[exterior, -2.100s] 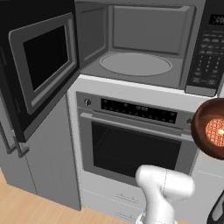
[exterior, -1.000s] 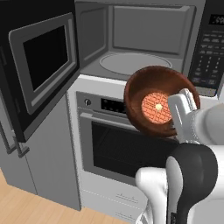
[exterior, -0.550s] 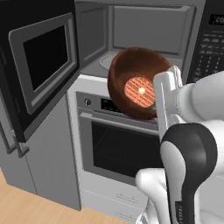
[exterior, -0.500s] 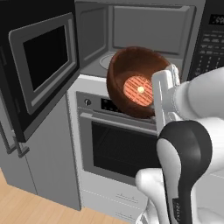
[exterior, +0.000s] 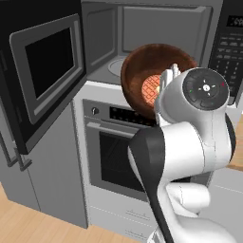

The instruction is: Open the microwave, place the bowl with waffle inside the microwave, then close the microwave door and turn it on.

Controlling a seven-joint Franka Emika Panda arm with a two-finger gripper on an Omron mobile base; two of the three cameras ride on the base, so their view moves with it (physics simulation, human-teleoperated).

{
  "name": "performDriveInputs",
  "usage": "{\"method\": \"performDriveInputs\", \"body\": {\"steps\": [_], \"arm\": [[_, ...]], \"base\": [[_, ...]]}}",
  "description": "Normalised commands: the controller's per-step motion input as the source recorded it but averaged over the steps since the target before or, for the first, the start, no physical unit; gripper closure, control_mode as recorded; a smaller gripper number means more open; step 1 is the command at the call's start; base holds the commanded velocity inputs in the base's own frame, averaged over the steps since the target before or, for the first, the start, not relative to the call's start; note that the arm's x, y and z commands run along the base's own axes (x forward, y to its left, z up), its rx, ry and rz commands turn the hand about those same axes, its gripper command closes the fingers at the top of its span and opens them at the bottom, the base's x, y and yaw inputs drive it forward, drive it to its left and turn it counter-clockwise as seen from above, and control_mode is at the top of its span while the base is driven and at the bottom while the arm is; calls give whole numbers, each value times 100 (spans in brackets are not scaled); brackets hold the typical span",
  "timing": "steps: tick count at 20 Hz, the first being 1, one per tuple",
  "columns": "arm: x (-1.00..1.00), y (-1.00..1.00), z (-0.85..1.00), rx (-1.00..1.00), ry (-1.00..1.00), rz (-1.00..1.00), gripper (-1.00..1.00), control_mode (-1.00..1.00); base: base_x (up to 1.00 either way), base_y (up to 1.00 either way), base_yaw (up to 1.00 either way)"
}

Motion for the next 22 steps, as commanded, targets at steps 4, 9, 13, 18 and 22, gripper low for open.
{"method": "performDriveInputs", "body": {"steps": [4,9,13,18,22], "arm": [[29,0,9,0,-2,-15,100,-100],[33,-3,4,0,-1,-4,100,-100],[41,-12,0,0,0,0,100,-100],[38,-16,0,0,-1,-1,100,-100],[28,-20,0,0,-5,-1,100,-100]], "base": [[0,0,0],[0,0,0],[0,0,0],[0,0,0],[0,0,0]]}}
